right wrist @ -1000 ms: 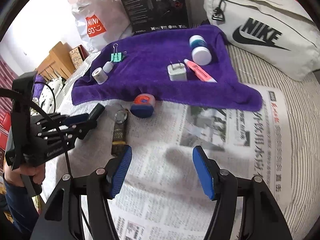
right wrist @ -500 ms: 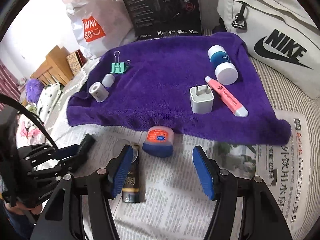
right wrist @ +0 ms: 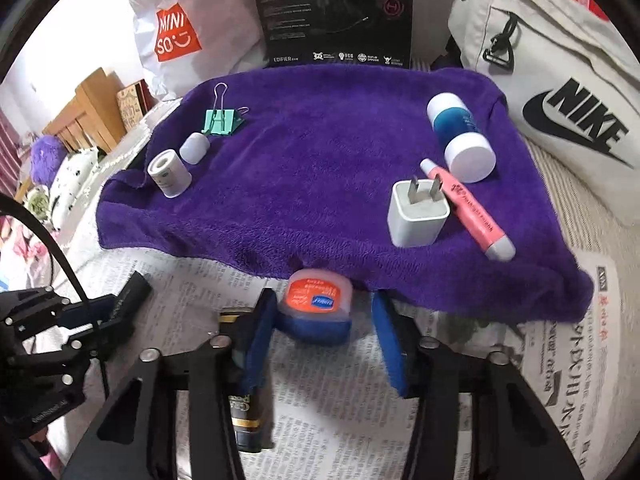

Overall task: Organize rigid objects
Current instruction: 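Grasp the Vaseline tin with the right tool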

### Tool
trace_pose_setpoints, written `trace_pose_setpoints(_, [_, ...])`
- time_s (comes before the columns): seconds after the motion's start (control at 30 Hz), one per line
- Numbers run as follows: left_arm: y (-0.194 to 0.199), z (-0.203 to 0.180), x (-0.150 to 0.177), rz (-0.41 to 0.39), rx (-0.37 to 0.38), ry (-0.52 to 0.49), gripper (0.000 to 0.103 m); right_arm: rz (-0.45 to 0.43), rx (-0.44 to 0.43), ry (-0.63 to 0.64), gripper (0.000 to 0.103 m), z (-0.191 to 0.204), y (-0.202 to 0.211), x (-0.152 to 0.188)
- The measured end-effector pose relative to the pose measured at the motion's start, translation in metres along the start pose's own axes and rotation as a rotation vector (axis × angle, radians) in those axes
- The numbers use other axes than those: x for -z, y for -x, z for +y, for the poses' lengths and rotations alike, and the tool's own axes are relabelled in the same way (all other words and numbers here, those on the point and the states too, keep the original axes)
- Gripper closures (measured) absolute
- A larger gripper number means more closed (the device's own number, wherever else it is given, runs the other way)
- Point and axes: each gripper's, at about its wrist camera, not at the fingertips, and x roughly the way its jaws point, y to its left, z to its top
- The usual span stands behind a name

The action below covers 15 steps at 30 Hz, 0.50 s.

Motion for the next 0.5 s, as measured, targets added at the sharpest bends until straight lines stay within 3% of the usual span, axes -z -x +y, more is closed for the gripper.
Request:
trace_pose_setpoints(0.07, [0.000,0.000,0.000,0.000,-0.001,-0.001,0.082,0.010,-0.011,0.003,0.066,-0.002,0.002,0.002])
trace_pose_setpoints(0.5, [-0.003,-0.004,-0.002,0.011,-0.024,-0.005,0.082,0.011,0.046,0.069,0.066,-0.005,0.006,0.015])
